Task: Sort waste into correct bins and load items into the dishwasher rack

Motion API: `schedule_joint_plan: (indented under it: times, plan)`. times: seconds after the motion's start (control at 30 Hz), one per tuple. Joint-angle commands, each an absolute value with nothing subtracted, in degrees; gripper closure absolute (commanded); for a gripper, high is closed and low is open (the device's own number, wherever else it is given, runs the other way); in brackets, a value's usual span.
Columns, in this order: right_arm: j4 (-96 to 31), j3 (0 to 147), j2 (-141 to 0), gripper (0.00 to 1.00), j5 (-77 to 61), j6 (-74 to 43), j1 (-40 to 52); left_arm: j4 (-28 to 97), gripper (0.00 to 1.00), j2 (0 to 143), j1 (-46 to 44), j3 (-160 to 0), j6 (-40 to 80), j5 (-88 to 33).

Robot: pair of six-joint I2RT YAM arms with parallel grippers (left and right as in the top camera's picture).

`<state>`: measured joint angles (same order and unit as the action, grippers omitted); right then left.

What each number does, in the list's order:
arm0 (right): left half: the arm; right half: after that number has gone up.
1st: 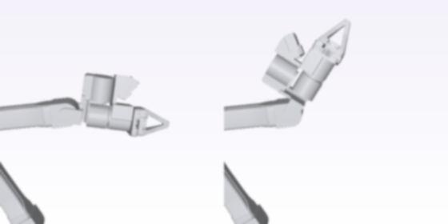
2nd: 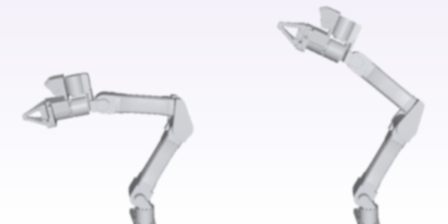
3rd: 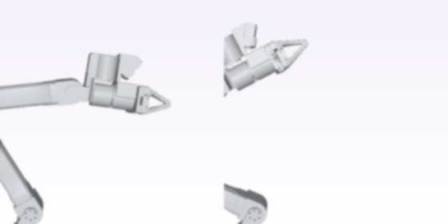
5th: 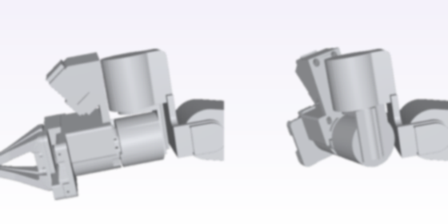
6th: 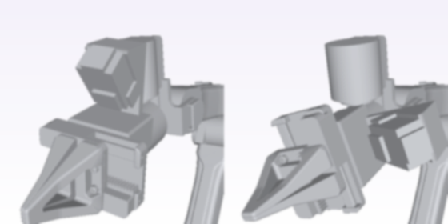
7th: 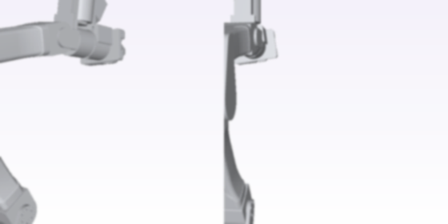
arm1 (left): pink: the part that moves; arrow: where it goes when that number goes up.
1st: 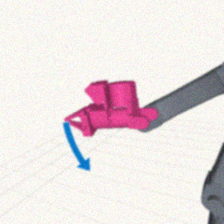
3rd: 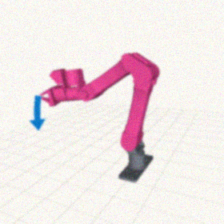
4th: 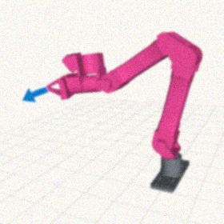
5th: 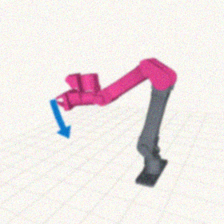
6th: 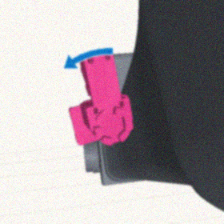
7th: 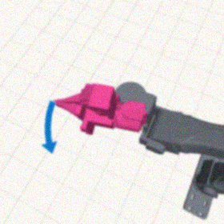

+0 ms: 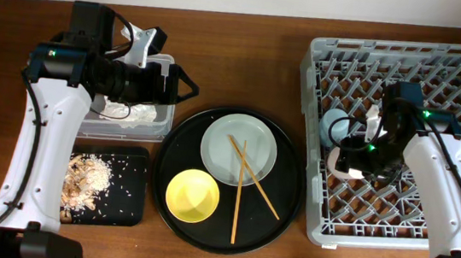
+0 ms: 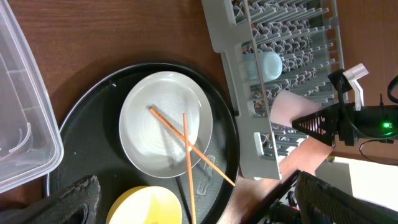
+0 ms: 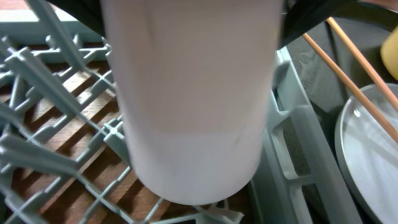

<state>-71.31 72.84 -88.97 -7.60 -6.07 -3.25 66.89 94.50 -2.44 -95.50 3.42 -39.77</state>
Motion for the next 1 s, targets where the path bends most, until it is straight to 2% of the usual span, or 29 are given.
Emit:
schedule_joint_plan:
  times: [0.0,0.1,0.2,0.3,0.4,0.43,0.5,0.57,0.73,0.8,0.9,0.93,0.97]
  plan:
    - [-71.72,72.53,-88.49,0.2,-8.38,-6.33,-3.36,66.94,0.01,94.48,-2.22,-95.35,2.94,-39.55]
    - [-72.42,73.84,-88.47,0.19,-9.98,-6.22,-3.36,66.94,0.01,94.48,-2.22,-95.35,2.94,-39.55]
    - [-78.63,81.49,-88.2,0.2,-21.56,0.69,-1.74,65.34,0.01,94.48,-2.22,-95.35,2.96,-39.57]
    - [-80.18,81.71,-87.48,0.2,-19.16,1.06,13.02,60.05,0.01,94.48,0.36,-95.35,2.94,-39.0]
    - [-77.97,79.81,-87.59,0.21,-9.28,-3.97,27.9,58.98,0.01,94.48,5.32,-95.35,2.96,-25.61]
    - [-77.14,79.26,-87.7,0.24,-4.51,-6.11,31.66,58.98,0.01,94.48,5.89,-95.35,2.94,-21.74]
    - [-75.37,77.43,-88.18,0.28,0.1,-8.05,36.4,58.98,0.01,94.48,5.91,-95.35,2.96,-19.44]
    - [-70.83,73.19,-88.49,0.4,0.1,-10.04,37.93,59.0,0.01,94.48,5.91,-95.35,2.96,-19.44]
    - [-58.39,61.19,-88.49,0.48,-1.58,-12.56,37.87,58.98,0.01,94.48,5.91,-95.35,2.96,-19.44]
    - [-50.94,58.7,-88.51,0.48,-9.58,-14.11,37.87,58.98,0.01,94.48,5.91,-95.35,2.94,-19.46]
    - [-47.88,58.65,-88.51,0.48,-14.5,-27.86,37.93,59.0,0.01,94.48,5.91,-95.35,2.94,-19.44]
    - [-47.88,58.24,-88.51,0.36,-14.59,-33.08,37.93,58.98,0.01,94.48,5.91,-95.35,2.96,-19.44]
    - [-47.18,57.1,-88.51,0.01,-14.61,-37.69,37.93,58.98,0.01,94.48,5.91,-95.35,2.96,-19.44]
